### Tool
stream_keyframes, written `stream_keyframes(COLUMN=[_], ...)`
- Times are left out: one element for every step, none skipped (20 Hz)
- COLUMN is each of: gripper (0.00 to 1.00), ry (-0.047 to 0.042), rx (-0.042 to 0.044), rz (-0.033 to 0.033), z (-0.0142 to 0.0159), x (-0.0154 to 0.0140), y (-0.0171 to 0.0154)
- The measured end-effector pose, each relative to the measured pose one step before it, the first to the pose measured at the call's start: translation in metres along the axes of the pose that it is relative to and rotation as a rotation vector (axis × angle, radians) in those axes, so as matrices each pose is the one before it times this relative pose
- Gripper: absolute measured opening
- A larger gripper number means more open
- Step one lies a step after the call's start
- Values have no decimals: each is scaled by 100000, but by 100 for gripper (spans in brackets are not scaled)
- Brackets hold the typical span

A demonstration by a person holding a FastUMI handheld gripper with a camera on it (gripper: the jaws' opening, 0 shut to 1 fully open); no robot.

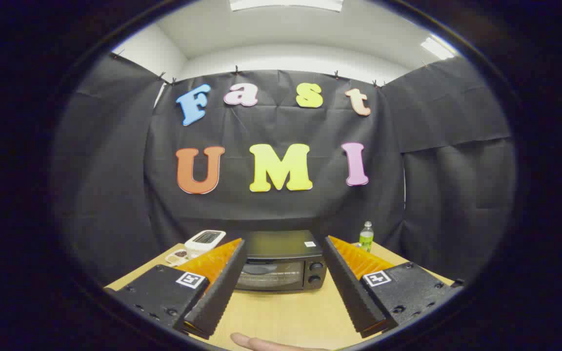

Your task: Open the toaster oven, put the food inside, and close the toaster oven door.

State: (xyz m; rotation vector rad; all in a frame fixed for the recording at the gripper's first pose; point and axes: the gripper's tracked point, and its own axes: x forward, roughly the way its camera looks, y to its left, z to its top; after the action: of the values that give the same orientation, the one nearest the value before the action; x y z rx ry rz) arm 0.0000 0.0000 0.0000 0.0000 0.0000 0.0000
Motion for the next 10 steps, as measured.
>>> stream_keyframes(gripper=[100, 100, 100, 100, 100, 100, 100, 100, 100, 100], ry=[-25, 241, 283, 176, 379, 174, 255, -492, -714, -208], rx=[226, 401, 24, 86, -200, -290, -560, -310, -166, -111], rz=[-431, -459, 215, 286, 258, 59, -39, 382, 1056, 845], z=[36, -105, -79, -138, 30, -125, 97, 104, 277, -64], x=[115, 52, 36, 95, 53, 124, 12, -7, -40, 66], y=[-111, -38, 21, 250, 206, 66, 132, 221, 464, 416])
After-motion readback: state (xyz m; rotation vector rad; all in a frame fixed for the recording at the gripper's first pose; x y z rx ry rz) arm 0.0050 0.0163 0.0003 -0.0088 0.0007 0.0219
